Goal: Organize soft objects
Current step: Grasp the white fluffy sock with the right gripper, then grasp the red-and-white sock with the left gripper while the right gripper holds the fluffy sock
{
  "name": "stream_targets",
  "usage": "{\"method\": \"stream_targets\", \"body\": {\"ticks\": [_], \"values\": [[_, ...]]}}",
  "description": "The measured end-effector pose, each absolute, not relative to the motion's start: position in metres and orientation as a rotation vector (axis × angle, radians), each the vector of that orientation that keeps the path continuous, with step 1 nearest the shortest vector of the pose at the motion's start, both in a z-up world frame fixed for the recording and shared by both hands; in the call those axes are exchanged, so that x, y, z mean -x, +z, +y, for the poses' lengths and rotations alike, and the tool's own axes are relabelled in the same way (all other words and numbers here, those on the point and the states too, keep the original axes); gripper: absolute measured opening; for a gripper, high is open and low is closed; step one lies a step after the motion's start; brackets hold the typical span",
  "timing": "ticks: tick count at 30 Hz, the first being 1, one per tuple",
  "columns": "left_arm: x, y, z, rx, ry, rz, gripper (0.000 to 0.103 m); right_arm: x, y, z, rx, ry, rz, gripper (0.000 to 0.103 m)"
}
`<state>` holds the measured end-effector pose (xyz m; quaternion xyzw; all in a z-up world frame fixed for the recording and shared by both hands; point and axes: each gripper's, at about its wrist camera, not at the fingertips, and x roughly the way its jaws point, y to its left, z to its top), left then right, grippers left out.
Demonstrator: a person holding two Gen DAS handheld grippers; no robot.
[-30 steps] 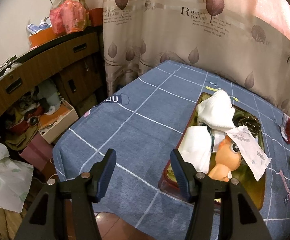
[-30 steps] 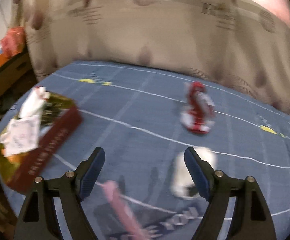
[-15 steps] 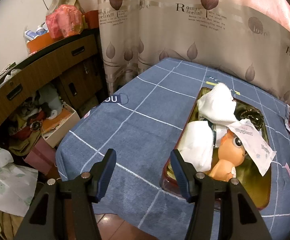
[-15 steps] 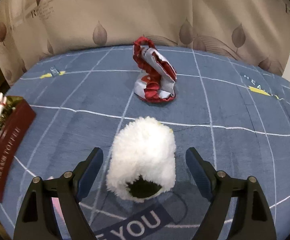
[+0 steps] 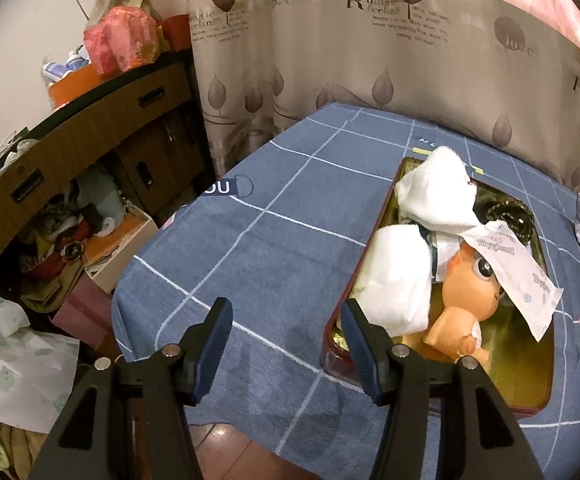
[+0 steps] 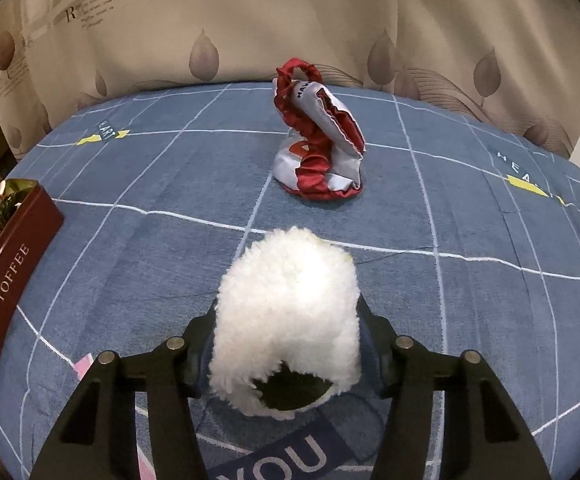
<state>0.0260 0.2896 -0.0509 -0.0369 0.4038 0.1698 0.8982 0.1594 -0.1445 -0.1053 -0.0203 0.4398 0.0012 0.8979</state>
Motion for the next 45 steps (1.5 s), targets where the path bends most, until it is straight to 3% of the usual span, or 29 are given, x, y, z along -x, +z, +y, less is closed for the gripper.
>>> {"method": "stream_targets", "body": {"ticks": [10,24,37,45], "values": [[-0.027,-0.056,0.283,0.029,0.364,0.837,0.058,-0.159,-0.104,-0.142,0.053,0.027,0.898,0.044],[-0.029,-0.053,0.251,-0.054,0.293,0.839,0.058,-0.145,-0.098,-0.207,0.033,-0.053,0.876,0.044],[-0.063,-0.018,0.11,-0.255,-0.063,0.766,0.058,-0.126,-0.097,-0.304,-0.074,-0.197,0.884,0.043],[-0.119,-0.012,0.013,-0.203,-0.291,0.813,0.058,-0.13,-0.099,-0.295,-0.012,-0.196,0.902,0.044]]}}
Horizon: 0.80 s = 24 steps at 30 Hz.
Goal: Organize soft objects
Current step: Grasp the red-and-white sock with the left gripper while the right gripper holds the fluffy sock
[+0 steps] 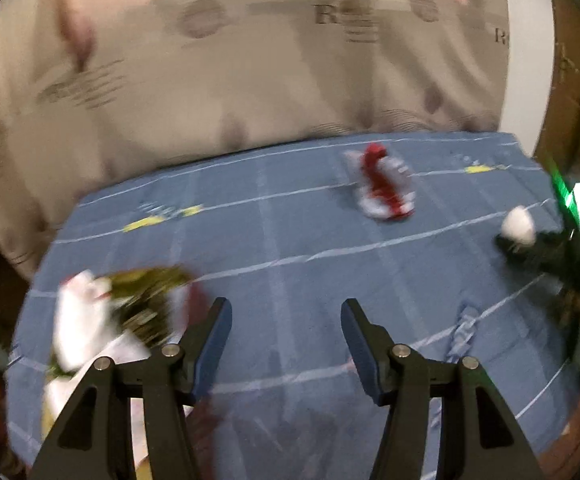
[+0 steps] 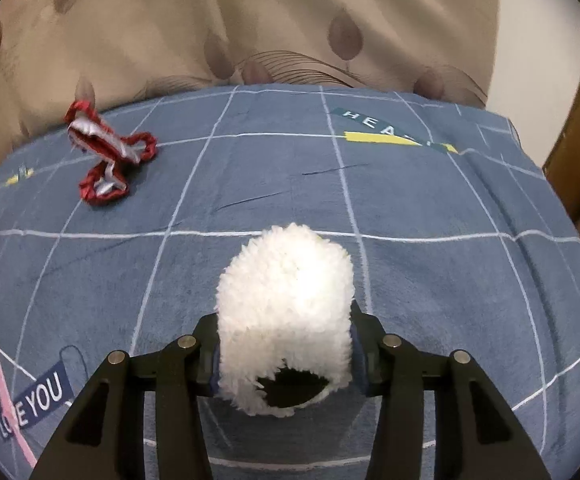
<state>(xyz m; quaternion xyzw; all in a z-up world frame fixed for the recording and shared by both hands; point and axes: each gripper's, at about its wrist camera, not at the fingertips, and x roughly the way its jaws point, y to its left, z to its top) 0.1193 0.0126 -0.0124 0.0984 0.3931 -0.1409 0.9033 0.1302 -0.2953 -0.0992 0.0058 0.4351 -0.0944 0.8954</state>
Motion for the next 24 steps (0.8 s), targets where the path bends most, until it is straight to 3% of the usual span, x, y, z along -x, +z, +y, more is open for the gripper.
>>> {"method": "stream_targets", "body": {"ticks": [12,24], "values": [[-0.211,-0.023,-0.103,-0.154,-0.404,0.872,0.058,-0.13,-0.1,-0.298,-0.032,-0.18,0.901,0.045],[-0.279,-0.05,-0.135,0.069,-0.324,0.994,0.059,-0.13,-0.1,-0.299,-0.044,-0.166,0.901,0.047]]}}
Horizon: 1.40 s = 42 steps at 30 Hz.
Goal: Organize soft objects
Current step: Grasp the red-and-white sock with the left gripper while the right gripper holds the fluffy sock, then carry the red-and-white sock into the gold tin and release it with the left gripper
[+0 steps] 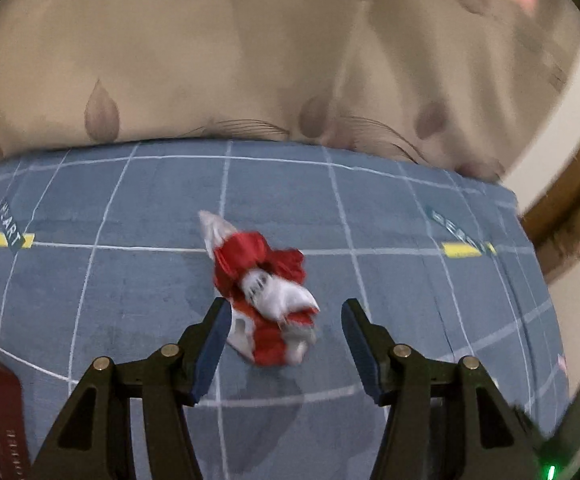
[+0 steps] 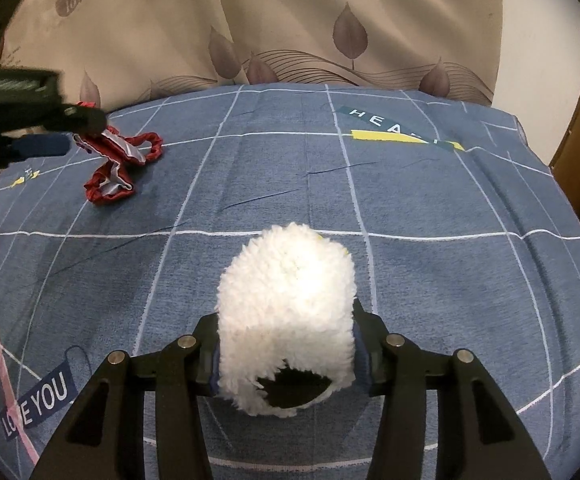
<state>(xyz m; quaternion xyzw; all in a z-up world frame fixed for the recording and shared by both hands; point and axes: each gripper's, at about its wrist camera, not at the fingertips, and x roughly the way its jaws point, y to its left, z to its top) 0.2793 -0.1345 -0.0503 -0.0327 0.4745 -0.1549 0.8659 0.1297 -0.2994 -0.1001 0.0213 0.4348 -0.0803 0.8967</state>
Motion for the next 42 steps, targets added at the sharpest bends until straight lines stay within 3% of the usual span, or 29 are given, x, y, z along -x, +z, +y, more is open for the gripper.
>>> {"method": "stream_targets", "body": {"ticks": [9,11,12,13,16,30,42], "values": [[-0.314,-0.076,-0.139,0.089,-0.223,1.038,0.059,-0.13,-0.101,-0.3,-0.055,-0.156,0.9,0.049],[-0.314,-0.08,-0.132,0.131,-0.226,1.043,0.048,-0.13,-0.101,-0.3,-0.061,-0.154,0.9,0.049],[-0.313,-0.08,-0.129,0.149,-0.226,1.043,0.03,-0.131,-0.1,-0.301,-0.062,-0.153,0.9,0.049],[-0.313,-0.082,-0.125,0.159,-0.225,1.052,0.021,-0.131,-0.1,-0.3,-0.061,-0.153,0.9,0.049],[-0.311,-0.083,-0.116,0.188,-0.229,1.074,0.014,-0.131,-0.1,-0.3,-0.061,-0.154,0.9,0.049],[-0.266,-0.038,-0.114,0.003,-0.308,0.971,0.011,-0.131,-0.1,-0.299,-0.059,-0.155,0.901,0.05],[-0.209,-0.002,-0.065,-0.102,-0.364,0.952,0.011,-0.131,-0.1,-0.299,-0.058,-0.155,0.901,0.05]]}}
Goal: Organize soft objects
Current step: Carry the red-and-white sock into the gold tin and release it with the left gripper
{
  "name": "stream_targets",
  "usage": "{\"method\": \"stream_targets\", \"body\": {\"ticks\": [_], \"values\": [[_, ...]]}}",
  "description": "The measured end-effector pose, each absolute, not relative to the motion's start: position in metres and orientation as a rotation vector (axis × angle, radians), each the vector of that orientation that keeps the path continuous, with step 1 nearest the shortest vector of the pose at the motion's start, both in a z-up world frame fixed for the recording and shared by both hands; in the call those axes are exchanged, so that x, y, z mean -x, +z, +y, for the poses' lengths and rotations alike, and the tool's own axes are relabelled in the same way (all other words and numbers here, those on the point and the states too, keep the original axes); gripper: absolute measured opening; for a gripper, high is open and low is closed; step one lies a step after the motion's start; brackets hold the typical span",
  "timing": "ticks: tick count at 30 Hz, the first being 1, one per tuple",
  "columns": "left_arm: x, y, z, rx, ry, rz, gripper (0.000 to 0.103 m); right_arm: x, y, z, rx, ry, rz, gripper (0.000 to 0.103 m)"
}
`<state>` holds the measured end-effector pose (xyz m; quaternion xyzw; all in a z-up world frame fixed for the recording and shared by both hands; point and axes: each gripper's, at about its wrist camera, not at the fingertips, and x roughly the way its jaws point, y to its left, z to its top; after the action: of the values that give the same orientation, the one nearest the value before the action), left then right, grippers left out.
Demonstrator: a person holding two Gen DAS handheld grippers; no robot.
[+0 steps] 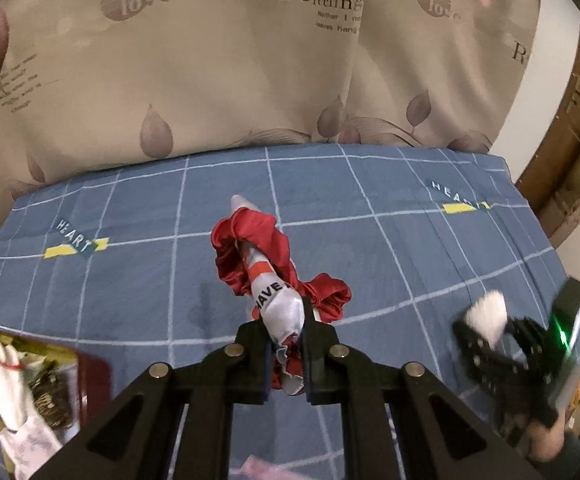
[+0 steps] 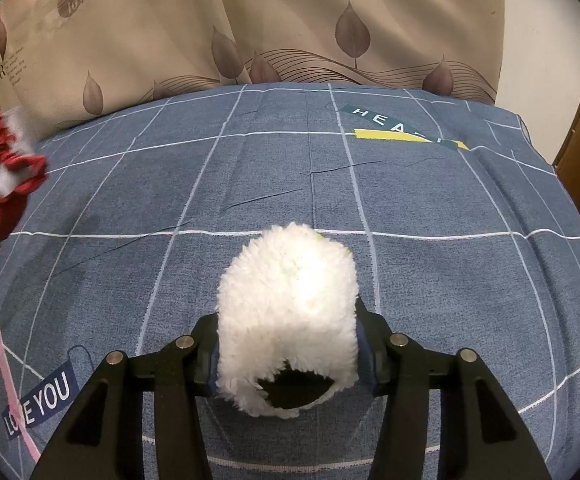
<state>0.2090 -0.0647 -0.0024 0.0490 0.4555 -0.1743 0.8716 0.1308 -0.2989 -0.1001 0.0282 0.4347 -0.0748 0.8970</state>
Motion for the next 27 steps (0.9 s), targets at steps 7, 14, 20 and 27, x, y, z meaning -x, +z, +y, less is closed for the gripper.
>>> {"method": "stream_targets", "body": {"ticks": [7,14,20,27], "values": [[-0.177,0.018,-0.022,-0.15,-0.348,0.928,0.011,-0.131,-0.1,-0.298,-0.057,-0.156,0.901,0.05],[-0.161,0.042,0.04,-0.132,-0.273,0.899,0.011,-0.131,-0.1,-0.298,-0.058,-0.156,0.901,0.05],[-0.162,0.052,0.104,-0.11,-0.144,0.89,0.011,-0.131,-0.101,-0.297,-0.056,-0.156,0.901,0.05],[-0.163,0.039,0.149,-0.121,-0.043,0.914,0.011,-0.131,-0.1,-0.298,-0.054,-0.157,0.901,0.05]]}}
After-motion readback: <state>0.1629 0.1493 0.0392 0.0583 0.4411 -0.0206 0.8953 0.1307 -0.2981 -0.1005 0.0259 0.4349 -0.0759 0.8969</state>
